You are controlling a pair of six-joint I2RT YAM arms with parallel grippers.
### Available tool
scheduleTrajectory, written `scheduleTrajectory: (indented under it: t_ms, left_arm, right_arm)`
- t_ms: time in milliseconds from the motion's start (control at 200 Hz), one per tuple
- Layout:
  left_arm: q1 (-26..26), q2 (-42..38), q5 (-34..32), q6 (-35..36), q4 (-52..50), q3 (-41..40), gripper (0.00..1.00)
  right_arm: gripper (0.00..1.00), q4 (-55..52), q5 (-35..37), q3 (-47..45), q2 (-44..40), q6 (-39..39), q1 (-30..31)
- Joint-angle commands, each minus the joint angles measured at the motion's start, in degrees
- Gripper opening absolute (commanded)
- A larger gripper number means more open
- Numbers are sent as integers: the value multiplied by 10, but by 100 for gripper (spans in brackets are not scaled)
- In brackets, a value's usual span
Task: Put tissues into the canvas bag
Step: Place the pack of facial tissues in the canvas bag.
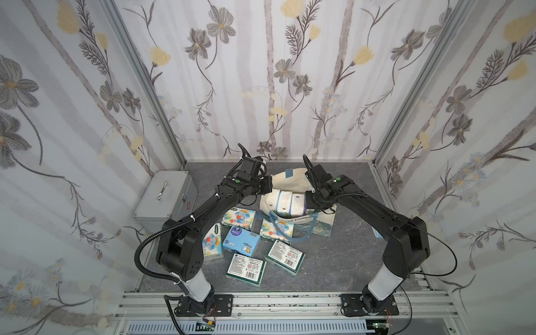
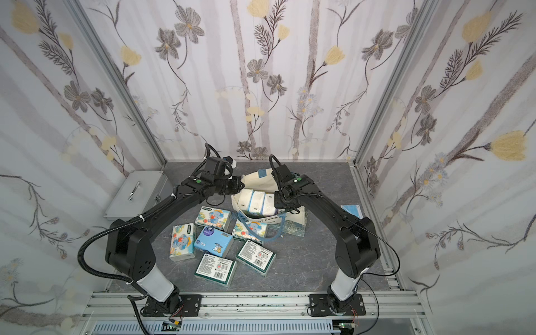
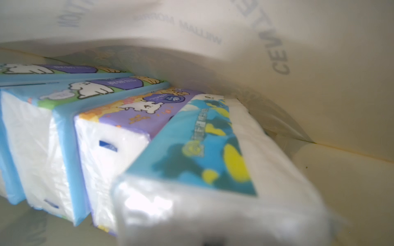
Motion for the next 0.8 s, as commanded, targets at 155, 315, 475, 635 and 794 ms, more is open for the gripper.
scheduleTrajectory:
  t_ms: [155,315,475,635,794]
  left_arm:
    - [1,9,17,-4,-28,-4,0]
    - [1,11,28,-7,-24,-4,0]
    - [0,11,27,-4,-25,-4,0]
    - [2,5,10,9,-35,-2,0]
    - [15,-7,-13,5,-43,-1,0]
  right_arm:
    - [57,49,-40,12,42,-21,-6]
    - [57,62,-71,21,49,-22,-9]
    - [67,67,-100,53,55,-24,-14]
    - [84,54,-106,68,29,-45,-34]
    - [88,43,-153,64,11,-54,-54]
